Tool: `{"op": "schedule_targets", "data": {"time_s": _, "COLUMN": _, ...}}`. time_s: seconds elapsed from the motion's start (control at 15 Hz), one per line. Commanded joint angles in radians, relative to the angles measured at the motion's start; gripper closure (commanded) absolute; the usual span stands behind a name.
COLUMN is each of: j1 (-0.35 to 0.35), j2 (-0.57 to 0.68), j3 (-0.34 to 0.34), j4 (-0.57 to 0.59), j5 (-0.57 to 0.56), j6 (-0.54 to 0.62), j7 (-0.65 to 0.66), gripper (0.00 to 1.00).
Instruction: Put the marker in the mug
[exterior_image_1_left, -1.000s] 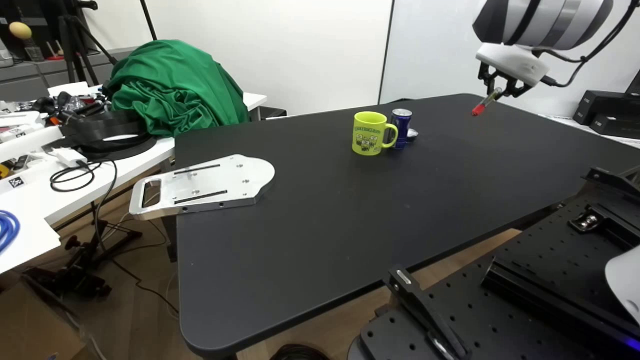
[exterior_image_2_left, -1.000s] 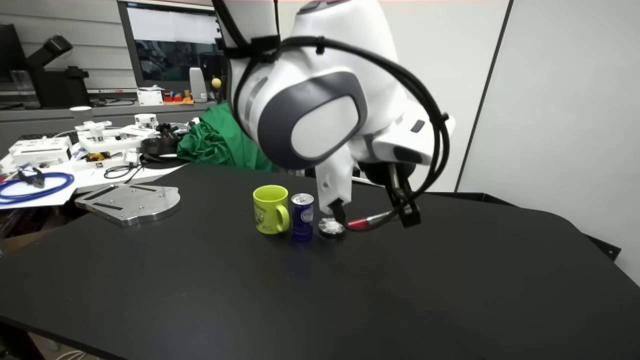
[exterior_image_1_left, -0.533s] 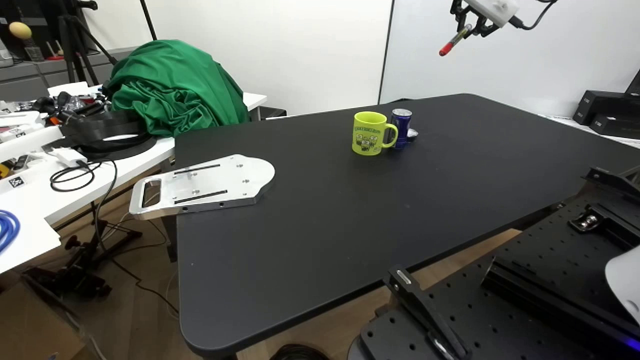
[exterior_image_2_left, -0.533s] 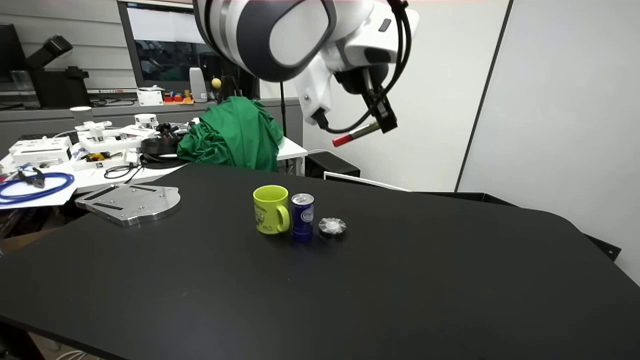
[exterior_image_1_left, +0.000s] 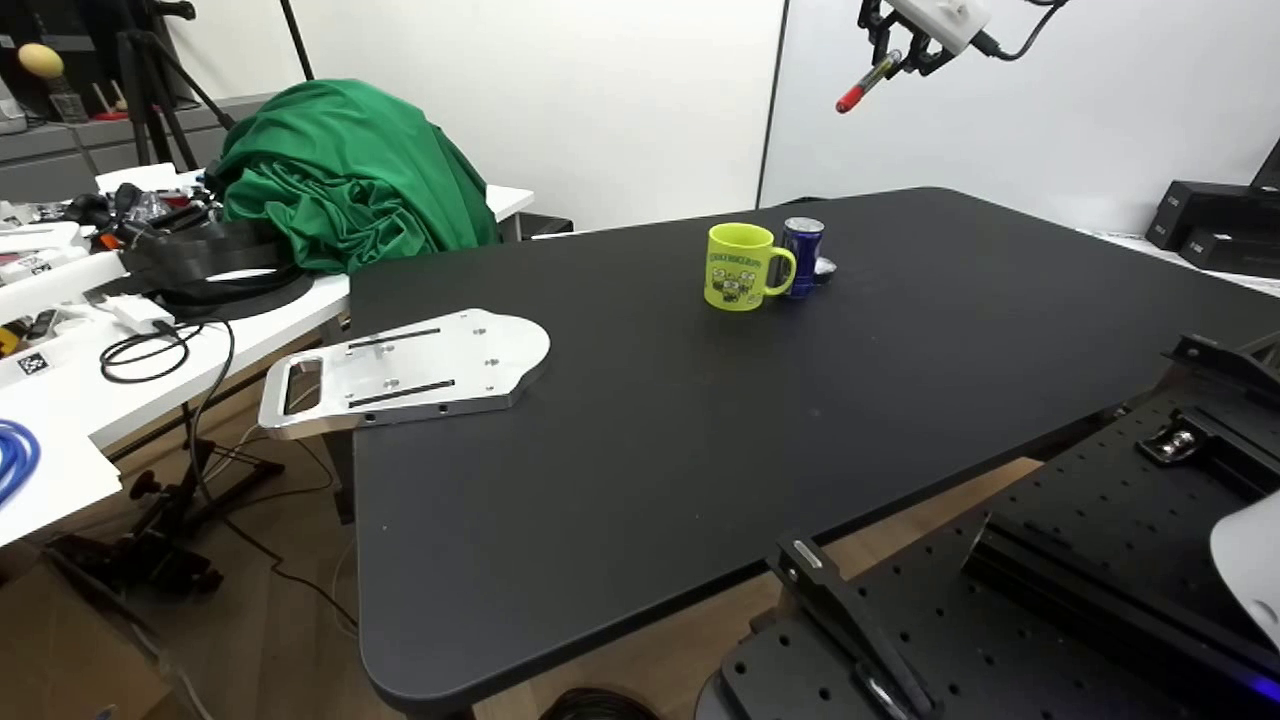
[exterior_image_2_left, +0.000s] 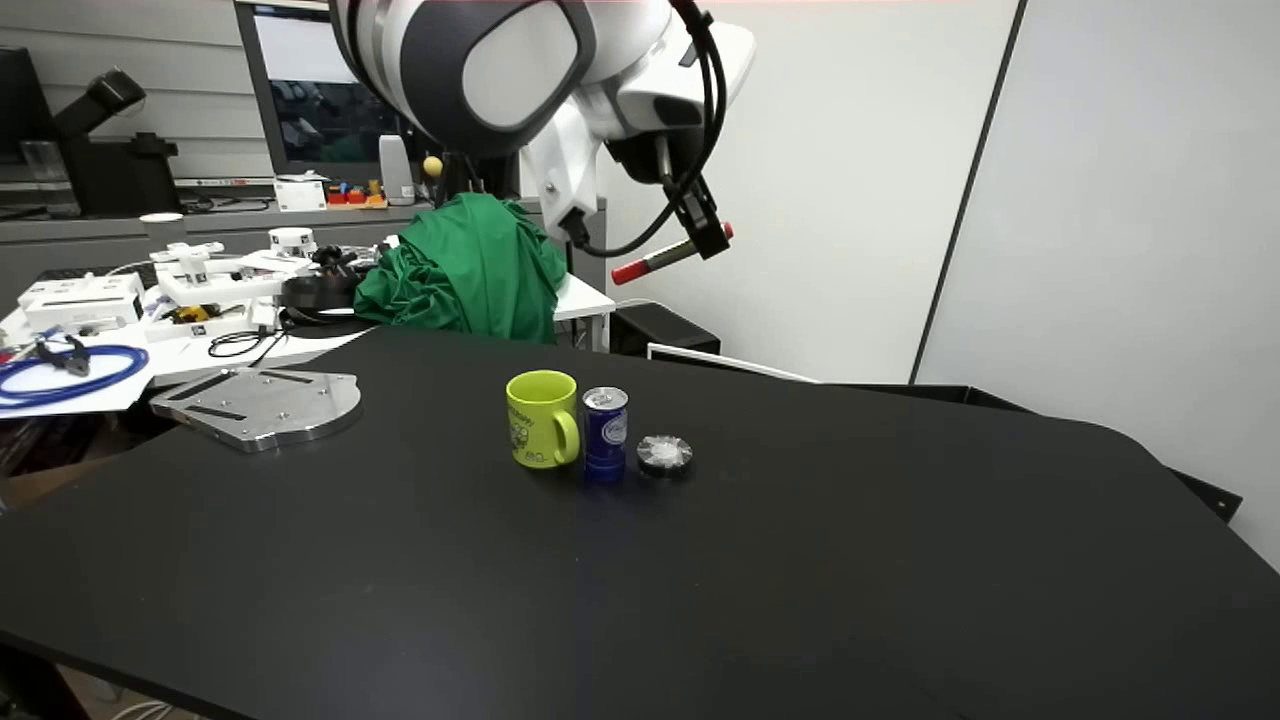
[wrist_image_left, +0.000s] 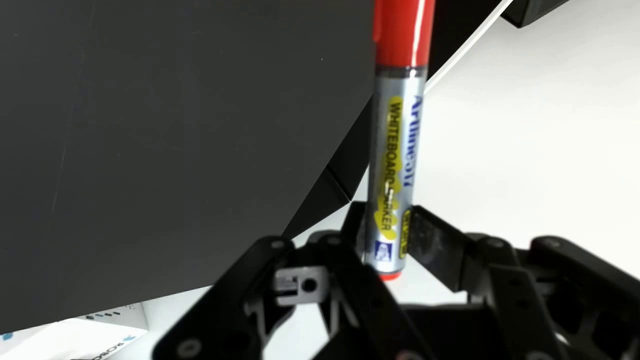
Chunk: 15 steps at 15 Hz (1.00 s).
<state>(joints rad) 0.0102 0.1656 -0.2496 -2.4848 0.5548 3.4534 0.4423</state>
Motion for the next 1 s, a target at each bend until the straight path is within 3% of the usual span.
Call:
{"op": "schedule_targets", "data": {"time_s": 0.0, "j1": 0.145, "j2": 0.043, "j3": -0.102, "j4": 0.018, "j5": 0.058, "j6": 0.0, "j7": -0.008, "gripper": 0.93}}
{"op": "schedule_targets", "data": {"time_s": 0.53, "j1": 0.508, "j2": 0.217, "j3": -0.318, "j4": 0.07, "j5": 0.093, "j6": -0.001, "j7": 0.087, "gripper": 0.93}}
{"op": "schedule_targets", "data": {"time_s": 0.93, "j1": 0.724, "j2": 0.418, "j3": -0.413, "j4": 0.136, "j5": 0.088, "j6": 0.0, "j7": 0.259, "gripper": 0.93}}
